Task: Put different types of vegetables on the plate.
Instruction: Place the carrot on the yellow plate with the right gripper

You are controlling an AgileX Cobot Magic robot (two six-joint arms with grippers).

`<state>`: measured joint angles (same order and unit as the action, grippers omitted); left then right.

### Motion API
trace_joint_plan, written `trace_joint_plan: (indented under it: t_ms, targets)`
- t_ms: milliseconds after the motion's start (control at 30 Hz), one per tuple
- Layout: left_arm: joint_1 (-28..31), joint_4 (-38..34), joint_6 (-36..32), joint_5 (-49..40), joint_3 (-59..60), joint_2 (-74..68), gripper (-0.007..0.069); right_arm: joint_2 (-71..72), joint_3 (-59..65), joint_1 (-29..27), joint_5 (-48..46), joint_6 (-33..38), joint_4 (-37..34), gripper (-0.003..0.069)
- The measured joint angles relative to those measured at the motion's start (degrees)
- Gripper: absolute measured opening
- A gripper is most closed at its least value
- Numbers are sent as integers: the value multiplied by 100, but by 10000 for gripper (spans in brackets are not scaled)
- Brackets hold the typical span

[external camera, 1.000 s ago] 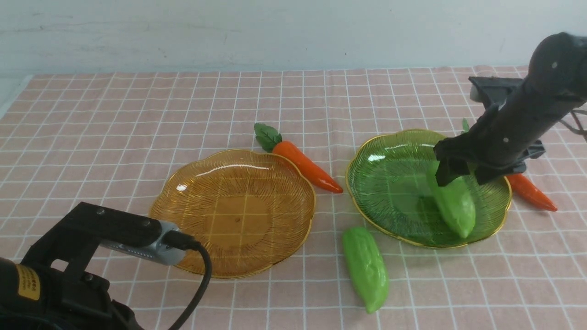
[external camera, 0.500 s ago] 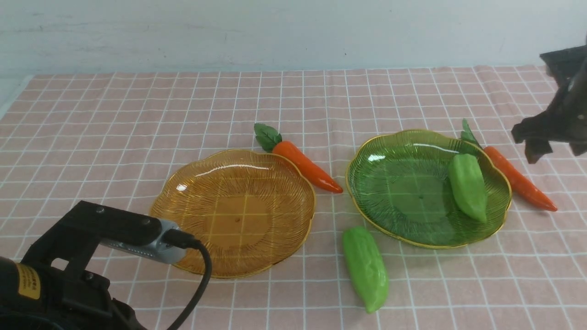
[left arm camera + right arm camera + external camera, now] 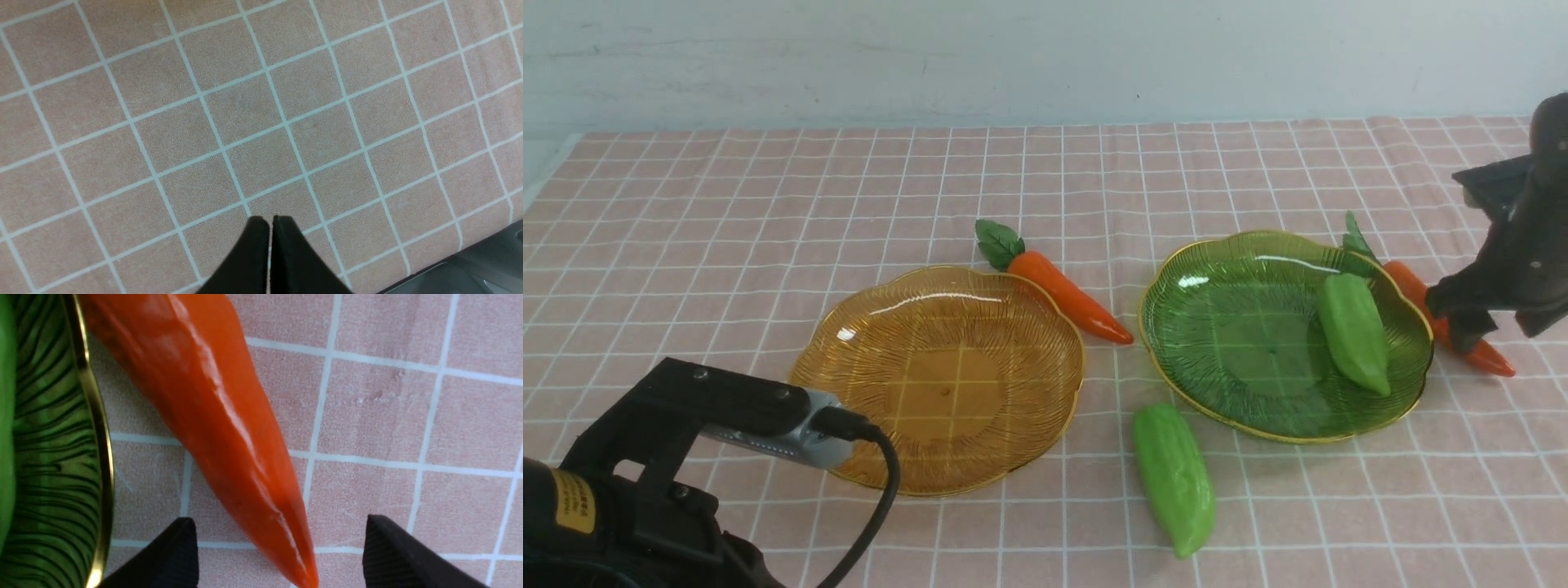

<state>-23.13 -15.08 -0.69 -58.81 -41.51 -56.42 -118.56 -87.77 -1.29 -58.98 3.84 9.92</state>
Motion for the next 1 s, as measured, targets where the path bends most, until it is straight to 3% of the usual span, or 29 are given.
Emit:
trace_joint_plan:
  t_ms: [433, 500, 600, 700, 867, 900, 1000]
  targets:
    - [0, 0, 207, 0, 0, 0, -3, -395, -11, 0, 410, 54, -105, 469]
    - [0, 0, 223, 0, 0, 0, -3, -420, -21, 0, 405, -93, -119, 405]
    - [0, 0, 230, 0, 0, 0, -3, -432, -78, 0, 330, -453, 1, 206]
    - [0, -5, 235, 0, 0, 0, -3, -418, -360, 0, -40, -1068, 379, 211]
    - [0, -5, 261, 0, 0, 0, -3, -150, -923, 0, -615, -1465, 463, 211]
    - [0, -5, 265, 0, 0, 0, -3, -5, -1095, 6, -772, -1461, 296, 211]
    - [0, -5, 267, 105, 0, 0, -3, 647, -1360, 277, -1110, -920, -1205, 211]
